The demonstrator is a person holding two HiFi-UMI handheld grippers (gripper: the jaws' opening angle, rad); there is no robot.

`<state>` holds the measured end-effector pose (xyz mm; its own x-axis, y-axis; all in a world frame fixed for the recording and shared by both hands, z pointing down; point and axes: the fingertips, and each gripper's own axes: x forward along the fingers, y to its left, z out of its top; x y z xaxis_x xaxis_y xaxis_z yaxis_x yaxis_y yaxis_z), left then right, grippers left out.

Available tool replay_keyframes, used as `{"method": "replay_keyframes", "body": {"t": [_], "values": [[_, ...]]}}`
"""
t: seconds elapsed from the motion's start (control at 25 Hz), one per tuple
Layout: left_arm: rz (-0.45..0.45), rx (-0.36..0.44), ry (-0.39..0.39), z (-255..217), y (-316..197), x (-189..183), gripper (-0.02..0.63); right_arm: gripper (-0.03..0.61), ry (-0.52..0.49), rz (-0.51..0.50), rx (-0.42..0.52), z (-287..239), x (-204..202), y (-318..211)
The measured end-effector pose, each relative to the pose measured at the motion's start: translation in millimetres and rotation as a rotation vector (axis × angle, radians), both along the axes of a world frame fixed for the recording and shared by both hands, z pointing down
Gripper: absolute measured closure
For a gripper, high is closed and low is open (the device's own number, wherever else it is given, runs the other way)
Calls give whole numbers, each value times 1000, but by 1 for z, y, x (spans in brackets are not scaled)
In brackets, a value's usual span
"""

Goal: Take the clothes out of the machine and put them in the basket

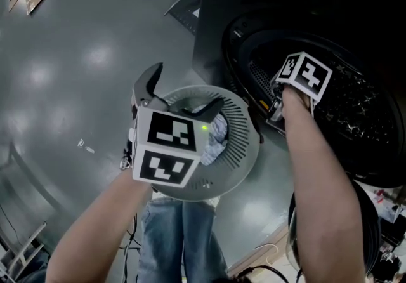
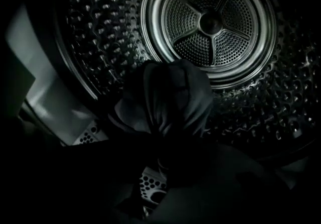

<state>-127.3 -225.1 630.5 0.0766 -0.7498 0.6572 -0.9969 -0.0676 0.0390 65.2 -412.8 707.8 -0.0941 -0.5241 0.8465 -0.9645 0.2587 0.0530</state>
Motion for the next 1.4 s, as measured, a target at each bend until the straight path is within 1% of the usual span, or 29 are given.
{"method": "replay_keyframes", "body": {"t": [0.12, 0.24, 0.32, 0.4, 0.48, 0.56, 0.72, 0.88, 0.96, 1.12, 1.28, 1.4], "values": [[8, -1, 4, -4, 3, 5, 57, 515, 46, -62, 108, -15, 2, 7], [32, 5, -4, -12, 6, 9, 57, 517, 87, -161, 221, -39, -6, 14], [28, 11, -1, -17, 8, 10, 57, 518, 77, -191, 263, -52, -9, 19], [12, 17, 8, -22, 10, 9, 57, 520, 64, -214, 286, -64, -12, 25], [3, 19, 18, -28, 13, 10, 57, 521, 61, -259, 302, -74, -17, 34], [8, 18, 20, -34, 19, 11, 57, 522, 55, -298, 300, -82, -22, 47], [14, 22, 16, -47, 26, 11, 57, 522, 22, -303, 279, -96, -23, 67], [-12, 12, 27, -56, 38, 7, 57, 522, 1, -346, 260, -107, -23, 93], [-10, 8, 23, -60, 44, 7, 57, 522, -20, -354, 253, -113, -21, 104], [7, -4, 10, -70, 57, 10, 57, 522, -77, -341, 228, -126, -18, 131], [0, -15, 7, -84, 65, 10, 67, 522, -112, -324, 190, -138, -18, 157], [2, -13, 4, -97, 69, 10, 87, 522, -138, -275, 167, -148, -12, 170]]}}
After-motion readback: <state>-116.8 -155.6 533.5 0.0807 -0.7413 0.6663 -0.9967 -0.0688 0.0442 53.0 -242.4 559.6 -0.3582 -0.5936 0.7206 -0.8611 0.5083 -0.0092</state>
